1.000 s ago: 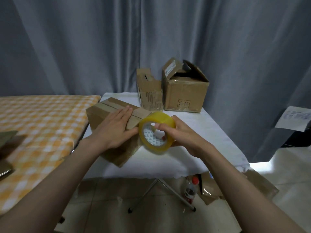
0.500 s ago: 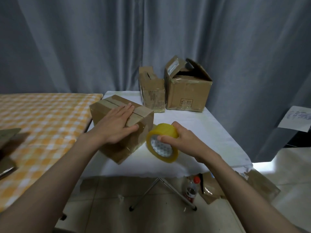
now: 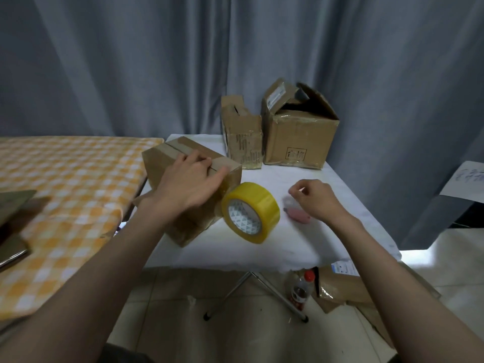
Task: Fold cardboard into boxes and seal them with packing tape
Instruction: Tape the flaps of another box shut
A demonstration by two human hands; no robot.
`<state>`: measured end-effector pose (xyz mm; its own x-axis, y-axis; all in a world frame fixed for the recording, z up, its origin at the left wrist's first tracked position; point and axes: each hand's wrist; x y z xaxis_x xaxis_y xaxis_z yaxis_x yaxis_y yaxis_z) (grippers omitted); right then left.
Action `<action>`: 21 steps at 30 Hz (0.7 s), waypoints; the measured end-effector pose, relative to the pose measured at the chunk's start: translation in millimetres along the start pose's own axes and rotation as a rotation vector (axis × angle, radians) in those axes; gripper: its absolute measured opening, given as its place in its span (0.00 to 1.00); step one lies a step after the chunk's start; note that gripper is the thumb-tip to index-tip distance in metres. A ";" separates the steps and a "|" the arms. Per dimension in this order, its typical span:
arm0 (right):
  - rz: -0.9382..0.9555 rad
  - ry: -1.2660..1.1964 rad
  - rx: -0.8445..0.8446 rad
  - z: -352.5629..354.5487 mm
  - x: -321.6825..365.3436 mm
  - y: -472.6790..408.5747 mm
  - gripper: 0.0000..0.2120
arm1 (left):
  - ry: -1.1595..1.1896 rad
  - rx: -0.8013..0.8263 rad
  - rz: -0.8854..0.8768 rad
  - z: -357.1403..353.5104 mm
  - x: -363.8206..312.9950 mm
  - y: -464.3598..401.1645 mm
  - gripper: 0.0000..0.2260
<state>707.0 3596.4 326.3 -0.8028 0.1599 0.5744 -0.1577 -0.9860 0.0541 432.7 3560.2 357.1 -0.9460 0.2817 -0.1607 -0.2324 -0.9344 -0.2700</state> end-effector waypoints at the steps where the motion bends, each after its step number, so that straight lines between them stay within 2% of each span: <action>1: -0.016 0.072 -0.023 -2.2 -1.8 -4.4 0.08 | -0.003 0.016 0.031 -0.4 -5.0 -1.4 0.47; 5: -0.106 0.320 0.028 -15.7 -8.5 -12.6 0.15 | -0.080 0.068 0.075 -8.1 -21.3 0.1 0.59; 8: -0.129 0.317 0.070 -19.9 -11.1 -11.9 0.12 | -0.062 0.054 0.090 -14.5 -24.8 1.8 0.63; 10: -0.129 0.334 0.028 -18.4 -10.1 -10.3 0.13 | -0.015 0.060 0.104 -17.8 -25.0 2.6 0.65; 12: -0.115 0.206 0.008 -13.6 -4.0 -8.6 0.13 | 0.020 0.061 0.102 -21.4 -26.6 4.7 0.67; 15: -0.046 -0.298 0.104 -2.3 14.1 -1.1 0.08 | 0.046 0.051 0.105 -25.0 -29.4 7.3 0.67; 16: -0.001 -0.397 0.130 1.4 21.1 1.8 0.07 | 0.053 0.049 0.106 -25.3 -30.4 7.4 0.67; 18: 0.110 -0.476 0.159 4.5 35.0 7.3 0.08 | 0.067 0.047 0.105 -25.2 -31.9 7.9 0.67; 21: 0.190 -0.434 0.187 5.3 53.0 13.0 0.10 | 0.079 0.033 0.108 -26.5 -33.6 9.4 0.67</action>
<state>665.5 3591.8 361.8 -0.4878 -0.0179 0.8728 0.1056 -0.9937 0.0386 468.3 3547.7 334.8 -0.9453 0.1946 -0.2619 -0.1392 -0.9665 -0.2157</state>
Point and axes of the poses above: each hand's wrist, its own y-axis away from the middle knuckle, its own z-axis out of the back of the hand, x = y × z, and after that the axes turned 13 degrees about -z, right-handed
